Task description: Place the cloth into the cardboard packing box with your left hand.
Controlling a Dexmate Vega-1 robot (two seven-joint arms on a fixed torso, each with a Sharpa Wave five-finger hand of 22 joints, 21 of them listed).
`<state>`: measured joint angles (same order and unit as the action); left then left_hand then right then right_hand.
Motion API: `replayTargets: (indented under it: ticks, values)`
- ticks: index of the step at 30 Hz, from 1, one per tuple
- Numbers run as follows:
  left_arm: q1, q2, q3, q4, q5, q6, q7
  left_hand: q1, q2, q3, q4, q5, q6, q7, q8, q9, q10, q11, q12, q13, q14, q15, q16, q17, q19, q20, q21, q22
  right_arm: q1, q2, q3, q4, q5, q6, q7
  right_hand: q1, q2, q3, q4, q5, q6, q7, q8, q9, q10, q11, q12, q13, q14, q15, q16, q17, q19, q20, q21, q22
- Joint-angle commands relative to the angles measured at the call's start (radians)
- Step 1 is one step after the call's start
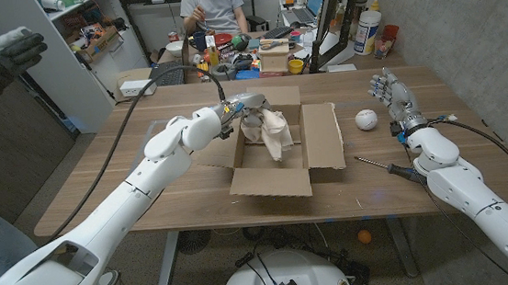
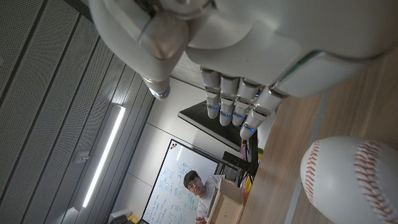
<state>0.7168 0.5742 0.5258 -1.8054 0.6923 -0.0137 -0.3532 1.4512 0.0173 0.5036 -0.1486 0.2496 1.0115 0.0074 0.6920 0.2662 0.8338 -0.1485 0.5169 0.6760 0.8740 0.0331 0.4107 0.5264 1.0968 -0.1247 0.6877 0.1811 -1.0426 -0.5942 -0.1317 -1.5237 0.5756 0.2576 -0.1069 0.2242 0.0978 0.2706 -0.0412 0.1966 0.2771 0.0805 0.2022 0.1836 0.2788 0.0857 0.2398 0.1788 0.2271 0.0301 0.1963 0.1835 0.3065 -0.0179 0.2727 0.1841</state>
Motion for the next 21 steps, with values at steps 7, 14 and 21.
replayTargets:
  ticks: [7,14,21]
  values:
    - [-0.03,-0.018,0.065,0.067,0.01,0.063,-0.096,-0.162,-0.019,-0.018,0.085,-0.012,-0.239,-0.082,-0.125,-0.038,-0.174,-0.002,-0.139,-0.056,0.008,-0.182,-0.155,0.037,-0.118,0.071,0.02,-0.002,0.019,0.003,-0.008,0.021,0.001,-0.009,0.018,0.005,0.009,0.006,-0.005,0.002,0.008,-0.004,-0.002,0.003,0.012,0.005,-0.005,0.004,0.01,0.004,-0.001,0.003,0.009,0.0,-0.006,0.001]
    - [-0.072,0.001,0.087,0.055,0.004,0.075,-0.236,-0.532,-0.185,-0.176,0.219,-0.043,-0.744,-0.166,-0.375,-0.05,-0.533,0.064,-0.333,-0.149,-0.388,-0.014,-0.234,-0.104,-0.279,0.289,-0.135,-0.01,0.024,0.002,-0.01,0.026,0.003,-0.012,0.025,0.005,0.011,0.007,-0.005,0.002,0.008,-0.004,-0.003,0.003,0.013,0.004,-0.005,0.004,0.01,0.004,-0.002,0.003,0.01,-0.001,-0.007,0.001]
    - [-0.076,0.003,0.083,0.041,0.004,0.094,-0.269,-0.633,-0.212,-0.274,0.234,-0.018,-0.898,-0.146,-0.453,-0.048,-0.659,0.112,-0.337,-0.178,-0.46,0.034,-0.231,-0.151,-0.275,0.327,-0.183,-0.01,0.029,0.008,-0.014,0.036,0.005,-0.007,0.031,0.005,0.012,0.007,-0.005,0.002,0.009,-0.004,-0.003,0.003,0.014,0.004,-0.006,0.004,0.011,0.004,-0.002,0.003,0.01,-0.001,-0.009,0.001]
